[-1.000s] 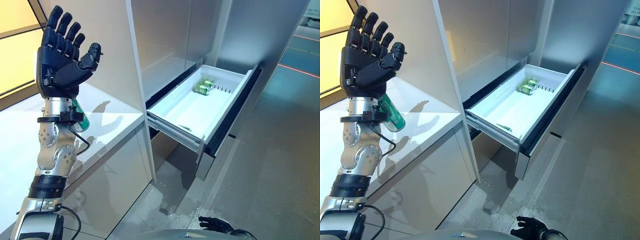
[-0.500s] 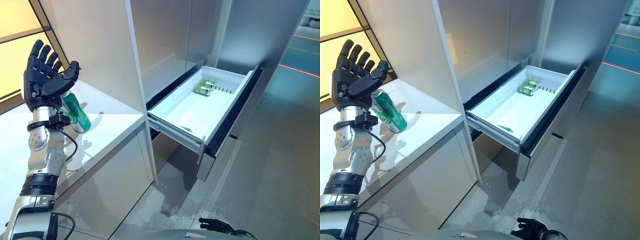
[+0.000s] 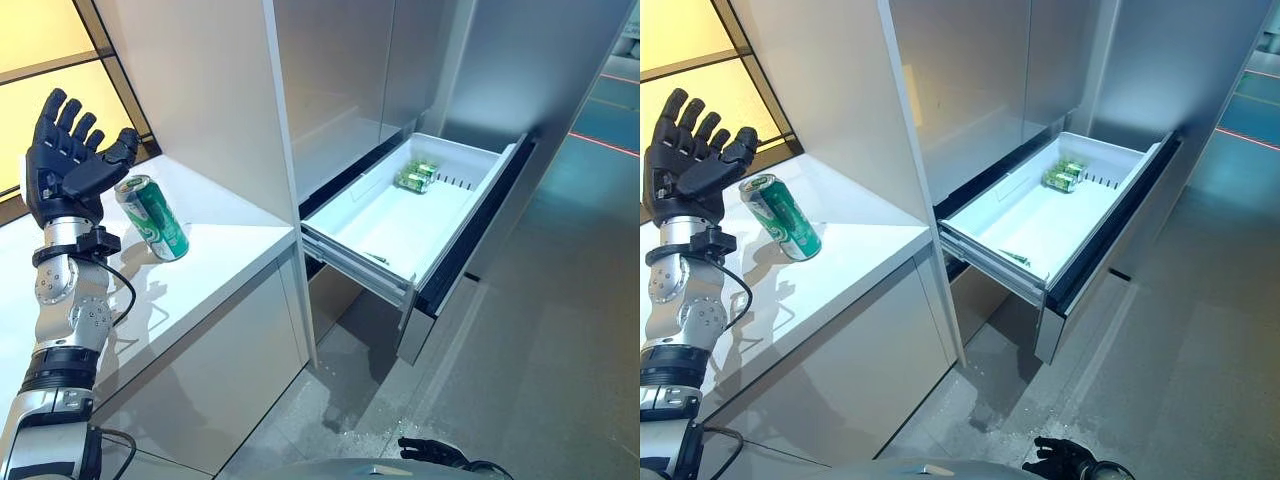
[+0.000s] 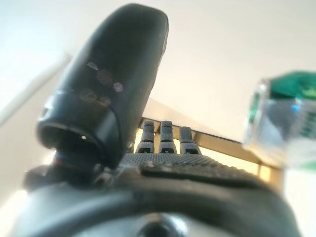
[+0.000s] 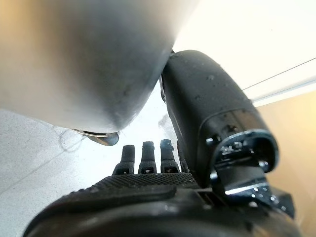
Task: Put drinks into fridge and close the fridge
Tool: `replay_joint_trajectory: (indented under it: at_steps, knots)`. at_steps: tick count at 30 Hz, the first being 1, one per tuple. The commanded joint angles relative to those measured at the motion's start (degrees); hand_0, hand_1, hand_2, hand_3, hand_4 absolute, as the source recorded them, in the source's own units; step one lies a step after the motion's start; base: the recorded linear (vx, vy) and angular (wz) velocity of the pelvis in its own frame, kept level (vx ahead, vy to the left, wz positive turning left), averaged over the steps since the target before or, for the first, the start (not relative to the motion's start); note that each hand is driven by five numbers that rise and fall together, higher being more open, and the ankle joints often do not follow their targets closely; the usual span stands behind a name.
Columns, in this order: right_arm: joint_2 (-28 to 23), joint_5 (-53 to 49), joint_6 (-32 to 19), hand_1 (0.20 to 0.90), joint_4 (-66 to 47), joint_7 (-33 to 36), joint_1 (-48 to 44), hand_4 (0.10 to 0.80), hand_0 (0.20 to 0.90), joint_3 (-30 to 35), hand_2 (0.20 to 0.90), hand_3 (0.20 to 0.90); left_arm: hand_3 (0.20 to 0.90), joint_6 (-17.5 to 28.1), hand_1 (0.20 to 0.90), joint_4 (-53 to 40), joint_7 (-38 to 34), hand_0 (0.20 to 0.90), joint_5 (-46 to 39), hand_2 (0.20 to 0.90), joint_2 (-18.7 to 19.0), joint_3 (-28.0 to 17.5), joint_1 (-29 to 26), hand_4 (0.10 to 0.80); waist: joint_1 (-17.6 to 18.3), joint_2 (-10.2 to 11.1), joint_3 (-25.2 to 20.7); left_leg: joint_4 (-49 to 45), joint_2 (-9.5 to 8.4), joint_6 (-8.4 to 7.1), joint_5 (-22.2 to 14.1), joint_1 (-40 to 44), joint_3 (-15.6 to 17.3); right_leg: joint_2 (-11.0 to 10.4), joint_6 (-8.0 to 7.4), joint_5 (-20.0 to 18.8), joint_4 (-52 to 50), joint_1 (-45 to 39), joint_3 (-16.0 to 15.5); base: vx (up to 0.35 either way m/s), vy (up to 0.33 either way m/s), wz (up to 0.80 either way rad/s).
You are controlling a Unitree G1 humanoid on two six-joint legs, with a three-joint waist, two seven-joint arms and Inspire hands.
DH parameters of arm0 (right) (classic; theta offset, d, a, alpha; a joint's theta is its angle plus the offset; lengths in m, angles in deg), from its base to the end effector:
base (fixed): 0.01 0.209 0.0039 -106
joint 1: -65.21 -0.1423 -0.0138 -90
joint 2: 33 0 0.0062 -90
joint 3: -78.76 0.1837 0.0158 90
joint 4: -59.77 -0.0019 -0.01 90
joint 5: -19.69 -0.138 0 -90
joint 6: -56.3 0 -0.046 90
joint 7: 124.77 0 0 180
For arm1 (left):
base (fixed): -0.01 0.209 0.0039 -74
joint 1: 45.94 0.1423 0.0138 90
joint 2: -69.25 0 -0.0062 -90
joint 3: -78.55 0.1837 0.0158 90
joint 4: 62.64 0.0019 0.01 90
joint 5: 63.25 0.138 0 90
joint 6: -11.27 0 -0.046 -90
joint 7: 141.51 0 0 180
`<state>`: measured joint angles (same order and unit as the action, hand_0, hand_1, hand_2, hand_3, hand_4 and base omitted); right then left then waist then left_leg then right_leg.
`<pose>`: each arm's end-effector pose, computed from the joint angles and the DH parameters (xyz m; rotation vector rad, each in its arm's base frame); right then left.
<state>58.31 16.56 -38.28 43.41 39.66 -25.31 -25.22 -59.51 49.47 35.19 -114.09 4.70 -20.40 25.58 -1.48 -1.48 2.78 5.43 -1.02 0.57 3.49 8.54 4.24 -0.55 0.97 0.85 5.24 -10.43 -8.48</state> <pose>0.0675 -0.2258 -0.1162 -0.1605 1.2499 0.2576 0.2441 0.3250 0.1433 -0.2094 -0.4674 0.3582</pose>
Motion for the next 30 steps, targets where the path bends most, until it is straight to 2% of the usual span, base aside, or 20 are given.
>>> replay_joint_trajectory:
  at_steps: [1,13,30]
  knots:
    - [-2.46,1.96,0.82,0.900,1.86,-2.05,0.18,0.800,0.900,-2.66,0.900,0.900,0.900,3.05,0.900,0.95,2.11,0.900,0.06,0.900,6.30,-3.21,-11.13,0.800,0.52,-1.45,-0.95,-0.83,-2.70,2.44,-8.28,1.97,0.63,-1.70,-4.08,5.39,-6.91,2.84,-2.07,0.000,0.000,0.00]
    - [-2.90,2.40,1.13,0.900,2.18,-2.56,-0.22,0.800,0.900,-2.11,0.900,0.900,0.900,-2.50,0.900,-0.58,7.95,0.900,-3.44,0.900,4.93,-0.91,-10.65,0.800,0.52,-1.64,-0.48,-0.80,-2.90,2.57,-8.35,2.09,0.54,-1.80,-4.36,5.32,-7.23,3.05,-2.02,0.000,0.000,0.00]
    - [-3.62,2.71,1.05,0.900,1.69,-2.70,0.32,0.800,0.900,-1.59,0.900,0.900,0.900,-4.93,0.900,3.51,7.69,0.900,4.21,0.900,5.88,0.26,-9.97,0.800,1.18,-1.67,0.33,-1.04,-3.02,2.72,-8.53,2.38,0.76,-1.64,-4.56,5.09,-7.13,3.03,-1.08,0.000,0.000,0.00]
